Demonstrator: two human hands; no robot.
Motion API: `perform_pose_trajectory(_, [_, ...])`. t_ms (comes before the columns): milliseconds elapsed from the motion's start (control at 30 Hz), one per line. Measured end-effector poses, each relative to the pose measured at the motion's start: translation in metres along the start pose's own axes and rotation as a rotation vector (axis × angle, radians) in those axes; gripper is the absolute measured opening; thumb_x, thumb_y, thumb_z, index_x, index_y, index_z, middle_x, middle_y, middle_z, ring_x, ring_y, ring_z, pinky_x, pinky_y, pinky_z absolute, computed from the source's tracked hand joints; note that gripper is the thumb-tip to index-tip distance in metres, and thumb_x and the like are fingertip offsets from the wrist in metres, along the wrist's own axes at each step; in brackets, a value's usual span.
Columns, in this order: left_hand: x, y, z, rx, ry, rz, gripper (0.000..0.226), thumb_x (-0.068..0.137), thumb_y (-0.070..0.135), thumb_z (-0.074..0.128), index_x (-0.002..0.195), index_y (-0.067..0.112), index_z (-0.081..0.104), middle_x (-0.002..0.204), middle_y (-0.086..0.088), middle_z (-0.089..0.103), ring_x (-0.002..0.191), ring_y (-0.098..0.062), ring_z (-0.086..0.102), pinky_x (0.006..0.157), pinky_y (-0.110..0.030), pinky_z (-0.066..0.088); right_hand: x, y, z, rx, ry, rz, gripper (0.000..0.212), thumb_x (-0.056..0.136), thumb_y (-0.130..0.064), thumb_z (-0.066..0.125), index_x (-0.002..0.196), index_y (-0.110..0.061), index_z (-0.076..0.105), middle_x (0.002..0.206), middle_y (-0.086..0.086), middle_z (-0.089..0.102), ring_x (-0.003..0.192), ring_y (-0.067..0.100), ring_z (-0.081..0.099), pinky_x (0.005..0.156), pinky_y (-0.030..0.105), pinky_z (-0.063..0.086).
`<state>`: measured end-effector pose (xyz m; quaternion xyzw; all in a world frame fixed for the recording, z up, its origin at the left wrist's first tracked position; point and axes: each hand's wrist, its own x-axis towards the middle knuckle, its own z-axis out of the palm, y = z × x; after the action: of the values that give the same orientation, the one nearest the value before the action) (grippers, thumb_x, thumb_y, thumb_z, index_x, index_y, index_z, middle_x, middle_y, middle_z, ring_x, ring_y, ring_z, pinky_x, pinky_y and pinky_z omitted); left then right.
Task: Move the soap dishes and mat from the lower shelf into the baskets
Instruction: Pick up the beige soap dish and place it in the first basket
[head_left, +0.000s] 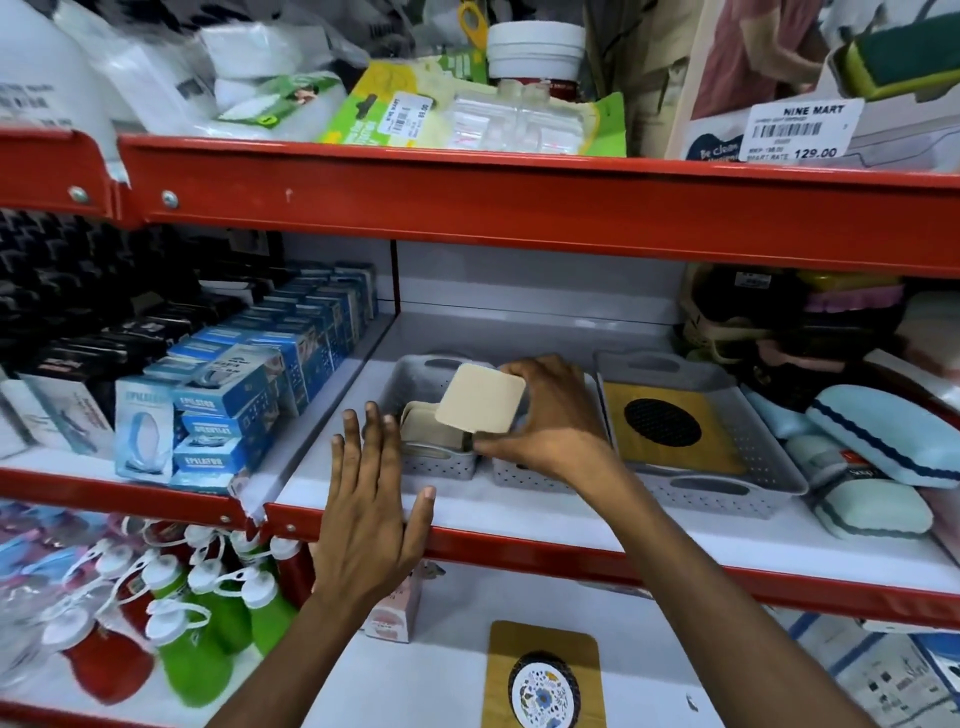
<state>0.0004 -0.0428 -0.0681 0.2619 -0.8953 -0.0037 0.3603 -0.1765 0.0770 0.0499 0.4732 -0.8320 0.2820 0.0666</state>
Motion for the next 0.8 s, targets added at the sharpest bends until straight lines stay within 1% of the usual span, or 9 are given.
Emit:
perform_pose_trajectory(133, [-0.001,0.0,0.0,-0.016,-0.012,-0.008,0.083,0.099,0.05,0.031,0.161,0.006,0.0,0.172,-0.015,-0.003,0.16,-0.031,-0.003,0.131,-0.041,-0.001,0.039,-0.008,0.024,-0.061,-0.136,-0.05,0.078,0.056,-0.059,0.085,0.122,-0.025,0.059,0.119,0.004,0.058,0.113,0.027,0.047,0.086,0.037,0.043])
perform_pose_trajectory(300, [0.0,-0.001,0.0,-0.039,-0.018,-0.024,0.084,0.098,0.05,0.034,0.161,0.007,0.0,0.173,-0.014,-0.002,0.161,-0.03,-0.003,0.131,-0.041,0.001,0.059,-0.012,0.048,-0.126,-0.287,-0.063,0.07,0.06,-0.061,0.082,0.119,-0.027,0.063,0.123,0.003,0.061,0.118,0.03,0.044,0.094,0.045,0.039])
perform_pose_trajectory(400, [-0.001,-0.001,0.0,-0.048,-0.025,-0.038,0.084,0.097,0.05,0.035,0.161,0.007,0.001,0.173,-0.014,-0.001,0.161,-0.028,-0.003,0.13,-0.04,0.001,0.063,-0.014,0.052,-0.147,-0.352,-0.075,0.061,0.063,-0.059,0.081,0.114,-0.03,0.066,0.12,0.001,0.062,0.118,0.03,0.041,0.095,0.05,0.037])
perform_pose_trajectory(433, [-0.001,-0.001,0.0,-0.051,-0.026,-0.037,0.084,0.097,0.05,0.035,0.161,0.007,0.001,0.173,-0.014,-0.001,0.161,-0.028,-0.003,0.13,-0.041,0.001,0.065,-0.014,0.052,-0.162,-0.372,-0.076,0.057,0.064,-0.058,0.081,0.112,-0.031,0.067,0.116,0.0,0.062,0.116,0.03,0.04,0.093,0.049,0.036])
perform_pose_trajectory(533, [0.0,-0.002,0.001,-0.062,-0.036,-0.039,0.084,0.097,0.049,0.035,0.161,0.007,0.001,0.173,-0.013,-0.001,0.161,-0.028,-0.001,0.131,-0.041,0.002,0.069,-0.016,0.048,-0.204,-0.438,-0.09,0.045,0.067,-0.054,0.08,0.105,-0.032,0.069,0.104,-0.003,0.06,0.104,0.025,0.035,0.081,0.042,0.028])
perform_pose_trajectory(600, [0.0,-0.002,0.002,-0.065,-0.04,-0.042,0.084,0.096,0.049,0.036,0.161,0.007,0.002,0.173,-0.013,-0.001,0.161,-0.028,-0.001,0.13,-0.042,0.003,0.071,-0.016,0.046,-0.23,-0.481,-0.1,0.045,0.071,-0.054,0.078,0.109,-0.034,0.069,0.107,-0.003,0.063,0.101,0.024,0.033,0.079,0.041,0.026])
perform_pose_trajectory(700, [0.0,-0.001,0.001,-0.063,-0.042,-0.045,0.084,0.096,0.048,0.037,0.161,0.008,0.002,0.173,-0.013,-0.001,0.161,-0.028,-0.001,0.13,-0.042,0.003,0.071,-0.015,0.044,-0.235,-0.528,-0.119,0.049,0.076,-0.057,0.074,0.12,-0.036,0.067,0.115,-0.001,0.065,0.105,0.023,0.031,0.083,0.043,0.025])
perform_pose_trajectory(800, [0.0,-0.001,0.0,-0.056,-0.049,-0.048,0.084,0.096,0.048,0.036,0.161,0.007,0.002,0.173,-0.013,-0.001,0.161,-0.028,0.0,0.131,-0.041,0.002,0.069,-0.014,0.042,-0.256,-0.529,-0.166,0.047,0.079,-0.059,0.069,0.12,-0.035,0.068,0.114,-0.002,0.067,0.107,0.024,0.032,0.082,0.044,0.024])
